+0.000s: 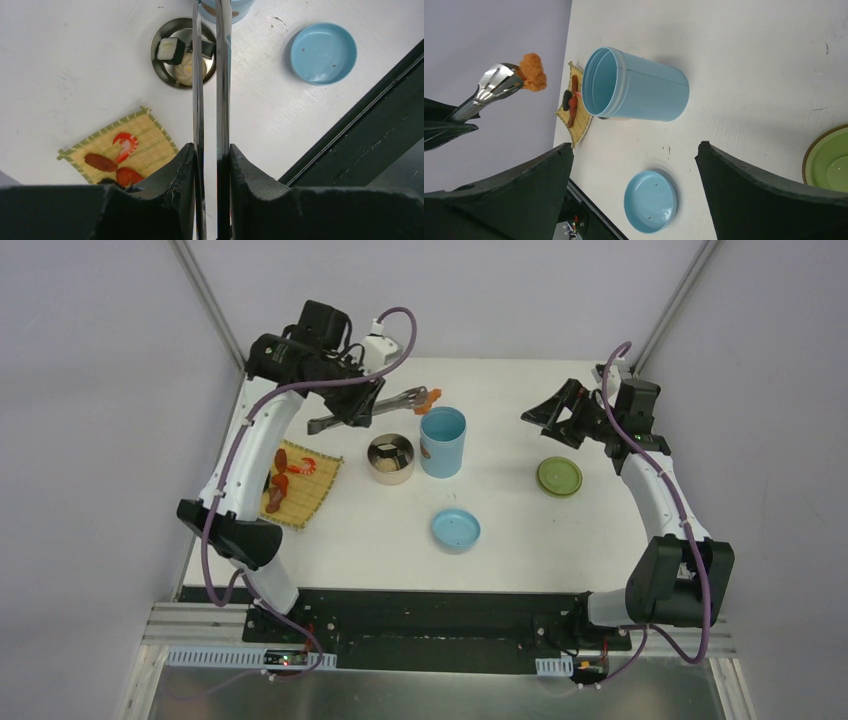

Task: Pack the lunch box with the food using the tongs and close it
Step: Place the fake food in the packing box, then pick up the fake food from the plate.

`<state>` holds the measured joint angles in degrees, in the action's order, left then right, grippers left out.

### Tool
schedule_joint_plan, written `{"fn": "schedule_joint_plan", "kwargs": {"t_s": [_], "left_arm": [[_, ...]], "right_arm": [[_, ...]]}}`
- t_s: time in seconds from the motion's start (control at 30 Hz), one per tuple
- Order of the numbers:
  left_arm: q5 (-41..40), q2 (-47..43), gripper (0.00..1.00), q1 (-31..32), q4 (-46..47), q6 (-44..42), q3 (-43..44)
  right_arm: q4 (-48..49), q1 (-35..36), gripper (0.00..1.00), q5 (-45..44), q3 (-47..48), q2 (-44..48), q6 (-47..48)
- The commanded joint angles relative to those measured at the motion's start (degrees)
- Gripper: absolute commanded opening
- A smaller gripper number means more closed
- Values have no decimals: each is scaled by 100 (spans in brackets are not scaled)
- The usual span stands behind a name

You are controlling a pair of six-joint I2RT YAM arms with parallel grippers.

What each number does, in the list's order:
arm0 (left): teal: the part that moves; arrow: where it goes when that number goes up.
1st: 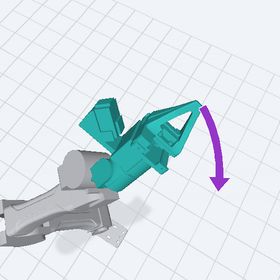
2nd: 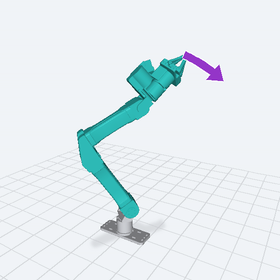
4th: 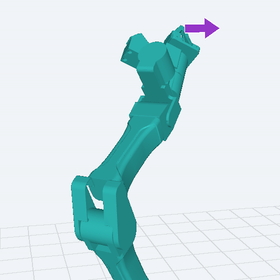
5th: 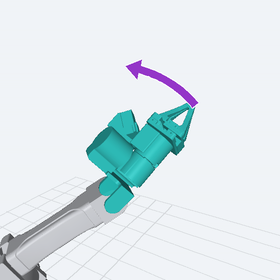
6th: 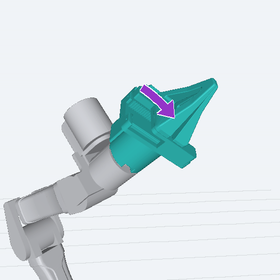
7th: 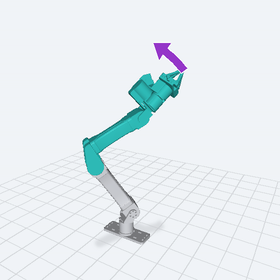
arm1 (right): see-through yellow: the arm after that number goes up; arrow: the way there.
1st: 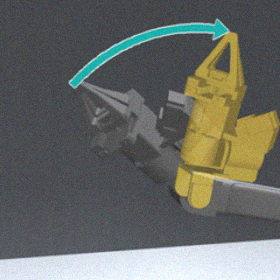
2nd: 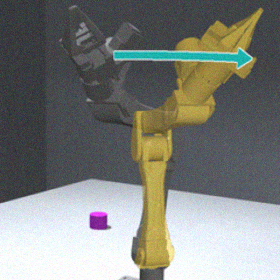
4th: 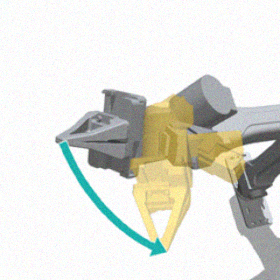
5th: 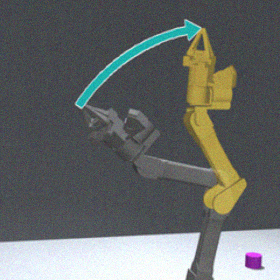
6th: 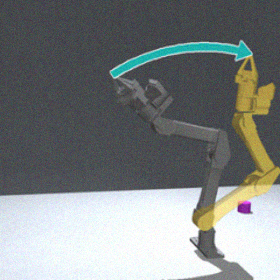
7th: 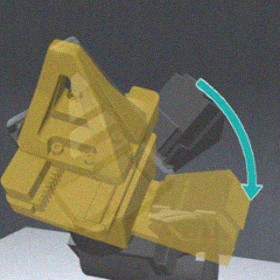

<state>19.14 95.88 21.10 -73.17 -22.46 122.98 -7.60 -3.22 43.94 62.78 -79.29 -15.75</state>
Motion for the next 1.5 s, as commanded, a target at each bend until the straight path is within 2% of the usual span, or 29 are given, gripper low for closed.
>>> {"fn": "schedule_joint_plan", "kwargs": {"t_s": [0.0,0.27,0.5,0.6,0.73,0.97,1.3,1.47], "left_arm": [[160,360,15,299,133,21,330],[-124,816,18,526,335,64,350],[-199,899,42,544,233,-13,350],[-150,860,48,544,221,4,350],[-56,733,45,401,223,298,364],[147,-4,44,-499,246,515,-253],[243,-1262,42,-2654,180,718,-1843],[224,-1848,42,-3498,150,537,-2745]], "right_arm": [[6,24,98,44,252,132,171],[-38,24,98,18,286,111,236],[-66,24,98,0,308,59,256],[-75,24,98,8,358,16,261],[-97,24,98,27,422,-36,264],[-115,36,98,51,441,-61,292],[-92,92,98,35,423,-85,296],[-98,149,98,67,462,-155,293]]}}
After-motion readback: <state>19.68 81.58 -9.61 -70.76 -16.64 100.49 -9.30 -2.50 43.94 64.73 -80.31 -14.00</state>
